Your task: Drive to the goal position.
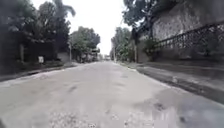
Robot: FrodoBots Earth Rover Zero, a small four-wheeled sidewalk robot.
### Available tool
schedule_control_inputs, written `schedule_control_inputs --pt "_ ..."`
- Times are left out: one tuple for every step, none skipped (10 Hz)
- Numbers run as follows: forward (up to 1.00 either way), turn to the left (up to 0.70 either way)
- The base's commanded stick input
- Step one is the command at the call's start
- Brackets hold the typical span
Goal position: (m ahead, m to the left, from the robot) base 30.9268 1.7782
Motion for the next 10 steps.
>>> schedule_control_inputs --pt "1.0 0.0" --pt "1.0 0.0" --pt "1.0 0.0" --pt "1.0 0.0" --pt "1.0 0.0" --pt "1.0 0.0" --pt "1.0 0.0" --pt "1.0 -0.06" --pt "1.0 -0.35" --pt "1.0 -0.4"
